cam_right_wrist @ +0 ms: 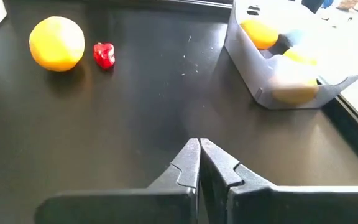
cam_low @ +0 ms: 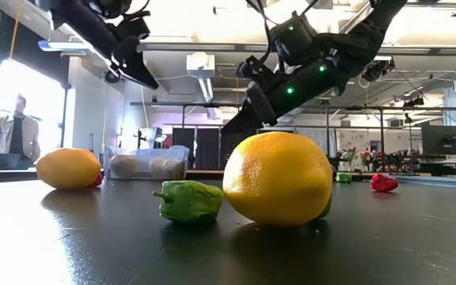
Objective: Sort produce into baskets
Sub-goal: Put the green chili pepper into the white bin
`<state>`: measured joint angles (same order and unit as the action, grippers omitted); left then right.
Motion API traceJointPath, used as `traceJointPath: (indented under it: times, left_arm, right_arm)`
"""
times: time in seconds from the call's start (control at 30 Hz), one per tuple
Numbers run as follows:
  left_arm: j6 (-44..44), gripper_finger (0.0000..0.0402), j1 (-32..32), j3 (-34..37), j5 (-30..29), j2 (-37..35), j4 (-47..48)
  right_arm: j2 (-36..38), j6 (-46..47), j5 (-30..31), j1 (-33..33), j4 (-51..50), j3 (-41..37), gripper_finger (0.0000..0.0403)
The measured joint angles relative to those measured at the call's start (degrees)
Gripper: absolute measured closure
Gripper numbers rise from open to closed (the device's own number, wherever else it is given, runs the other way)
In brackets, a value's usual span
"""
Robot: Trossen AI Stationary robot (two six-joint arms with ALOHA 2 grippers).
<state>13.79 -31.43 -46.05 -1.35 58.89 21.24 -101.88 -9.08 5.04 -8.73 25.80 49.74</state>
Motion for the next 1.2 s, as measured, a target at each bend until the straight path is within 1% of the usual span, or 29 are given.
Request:
traceJointPath:
  times: [0.07, 0.17, 0.27, 0.4, 0.53, 0.63, 0.7, 0.8, 0.9, 0.97, 1.03, 1.13, 1.2]
  left_arm:
    - [-1.8, 0.0351, 2.4, 3.9, 0.1, -1.5, -3.9]
    - [-4.6, 0.0384, 5.6, 10.6, 0.1, -3.9, -13.6]
    - [-6.5, 0.0398, 8.3, 17.0, 0.1, -6.2, -24.2]
    - [-6.1, 0.0397, 12.4, 25.0, 0.1, -9.4, -36.8]
    - [-5.2, 0.0401, 16.3, 31.4, 0.1, -12.2, -45.2]
    - [-5.2, 0.0401, 18.8, 34.7, 0.1, -14.0, -48.4]
    - [-5.2, 0.0401, 20.5, 36.4, 0.1, -15.0, -49.4]
    - [-5.8, 0.0401, 23.0, 37.7, 0.1, -15.8, -49.6]
    - [-6.0, 0.0401, 25.4, 38.5, 0.1, -15.8, -50.2]
    - [-6.0, 0.0401, 26.6, 39.0, 0.1, -15.8, -50.6]
    - [-6.1, 0.0401, 27.5, 39.2, -0.4, -15.8, -51.1]
    - [-6.1, 0.0401, 28.0, 39.4, -0.8, -15.8, -51.1]
    - [-6.0, 0.0401, 28.2, 39.4, -0.8, -15.8, -51.2]
  right_arm:
    - [1.4, 0.0, 1.1, 0.1, -2.5, 0.0, 0.0403]
    - [4.2, 1.4, 6.8, 0.7, -9.7, 0.0, 0.0403]
    - [7.0, 3.4, 11.3, 1.7, -16.4, 0.0, 0.0403]
    - [8.5, 7.2, 10.6, 3.4, -18.8, 0.0, 0.0403]
    - [7.0, 10.6, 6.9, 5.6, -18.2, 0.0, 0.0403]
    - [5.8, 11.7, 6.3, 7.5, -18.1, 0.0, 0.0403]
    - [5.3, 13.0, 7.1, 8.7, -17.3, 0.0, 0.0403]
    - [5.0, 17.4, 11.9, 10.4, -18.6, 0.0, 0.0401]
    - [5.4, 21.3, 20.0, 12.1, -23.7, 0.0, 0.0383]
    - [5.9, 25.6, 25.8, 12.6, -29.2, 0.1, 0.0360]
    - [6.5, 32.5, 28.8, 11.3, -38.3, 1.0, 0.0331]
    - [6.7, 41.0, 29.5, 6.4, -52.8, 2.9, 0.0288]
    - [6.7, 43.3, 29.4, 2.1, -59.2, 3.4, 0.0263]
